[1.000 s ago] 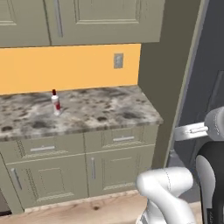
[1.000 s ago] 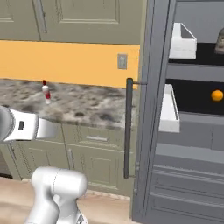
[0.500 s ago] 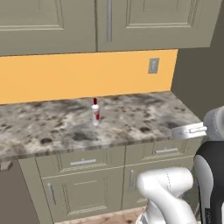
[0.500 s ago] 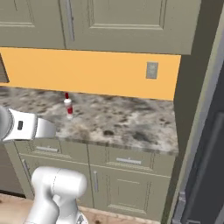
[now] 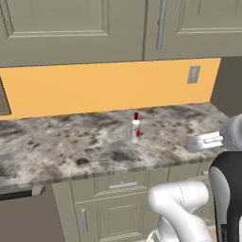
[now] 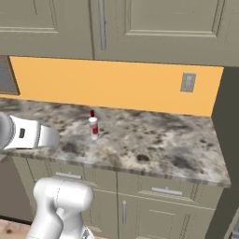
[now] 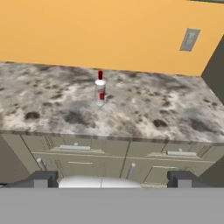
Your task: Place the liquors on the top shelf of the fridge to keep them out of children's reach, and place the orange on lower shelves for easy access.
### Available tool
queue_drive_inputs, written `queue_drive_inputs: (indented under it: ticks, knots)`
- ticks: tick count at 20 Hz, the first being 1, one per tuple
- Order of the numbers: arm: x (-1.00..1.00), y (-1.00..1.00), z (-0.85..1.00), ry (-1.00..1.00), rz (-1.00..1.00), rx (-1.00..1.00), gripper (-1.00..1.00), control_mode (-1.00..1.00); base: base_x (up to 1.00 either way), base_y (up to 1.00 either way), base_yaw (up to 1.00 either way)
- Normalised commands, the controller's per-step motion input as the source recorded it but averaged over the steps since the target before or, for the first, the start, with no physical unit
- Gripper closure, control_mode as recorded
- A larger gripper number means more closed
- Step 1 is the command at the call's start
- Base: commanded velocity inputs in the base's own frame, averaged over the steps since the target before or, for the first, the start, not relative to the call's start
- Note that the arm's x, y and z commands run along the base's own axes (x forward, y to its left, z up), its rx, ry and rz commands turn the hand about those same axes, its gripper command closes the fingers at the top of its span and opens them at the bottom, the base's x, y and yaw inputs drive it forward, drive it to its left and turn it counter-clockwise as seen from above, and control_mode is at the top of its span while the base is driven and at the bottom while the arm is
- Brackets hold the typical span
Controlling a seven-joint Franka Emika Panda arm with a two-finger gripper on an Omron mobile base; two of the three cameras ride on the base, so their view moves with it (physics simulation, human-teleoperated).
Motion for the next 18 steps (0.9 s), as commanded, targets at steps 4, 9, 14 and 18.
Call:
queue_drive_inputs:
  ticks: [4, 9, 14, 18]
  knots:
    - [0.00, 0.00, 0.00, 0.00, 0.00, 0.00, -1.00, 1.00, 0.30, 0.47, 0.00]
    - [0.18, 0.00, -0.03, 0.02, 0.00, 0.00, -1.00, -1.00, 0.22, 0.17, 0.00]
    - [0.59, -0.01, -0.20, 0.05, 0.00, 0.00, -1.00, -1.00, 0.00, 0.00, 0.00]
    - [0.60, -0.07, -0.40, 0.06, 0.00, 0.00, -1.00, -1.00, 0.00, 0.00, 0.00]
